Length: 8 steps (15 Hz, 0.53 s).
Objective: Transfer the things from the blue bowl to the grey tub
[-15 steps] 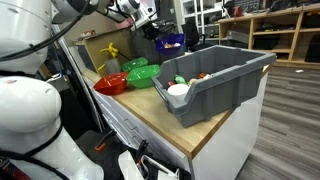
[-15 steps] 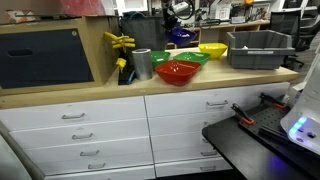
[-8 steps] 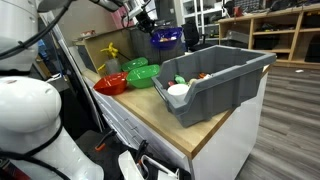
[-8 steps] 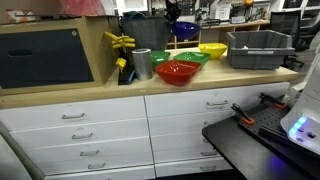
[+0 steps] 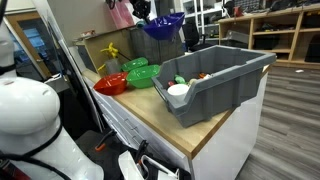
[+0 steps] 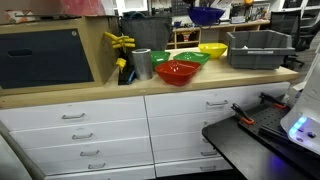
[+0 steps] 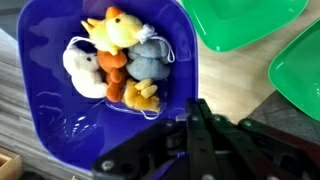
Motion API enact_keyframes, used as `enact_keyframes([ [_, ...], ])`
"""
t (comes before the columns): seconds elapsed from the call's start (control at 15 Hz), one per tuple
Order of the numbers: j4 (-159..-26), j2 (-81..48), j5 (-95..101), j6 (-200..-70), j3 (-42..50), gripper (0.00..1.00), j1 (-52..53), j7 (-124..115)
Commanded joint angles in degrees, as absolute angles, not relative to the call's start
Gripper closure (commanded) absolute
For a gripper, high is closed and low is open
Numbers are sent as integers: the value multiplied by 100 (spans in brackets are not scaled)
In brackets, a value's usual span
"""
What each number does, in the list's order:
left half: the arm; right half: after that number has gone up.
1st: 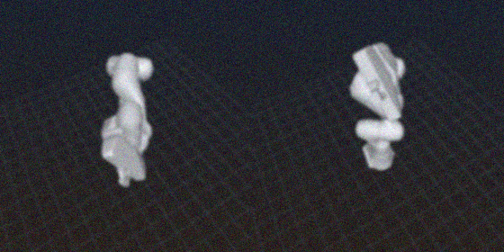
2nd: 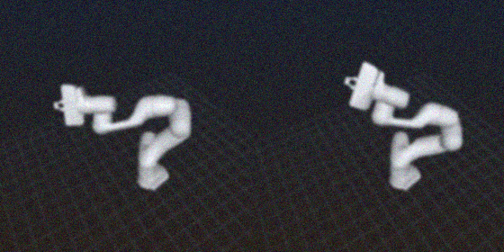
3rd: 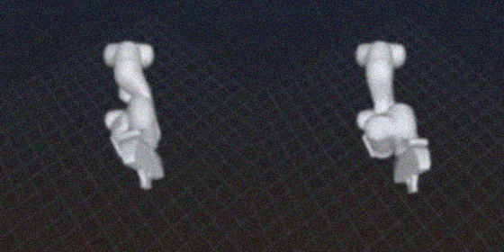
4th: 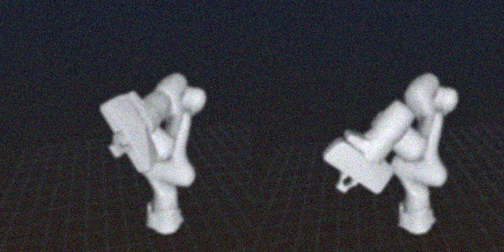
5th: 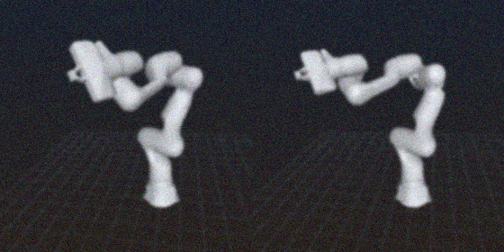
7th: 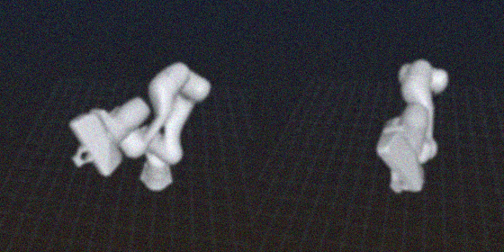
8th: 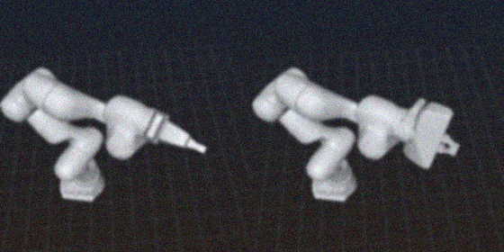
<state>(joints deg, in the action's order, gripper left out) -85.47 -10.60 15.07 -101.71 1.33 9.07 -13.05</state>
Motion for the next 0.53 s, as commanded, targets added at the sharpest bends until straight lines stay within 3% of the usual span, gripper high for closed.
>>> enact_keyframes([
  [0.0,-9579,48,1392,-9974,91,99,588,-1349],
  [0.47,-10560,854,1045,-9995,196,99,-46,-1199],
])
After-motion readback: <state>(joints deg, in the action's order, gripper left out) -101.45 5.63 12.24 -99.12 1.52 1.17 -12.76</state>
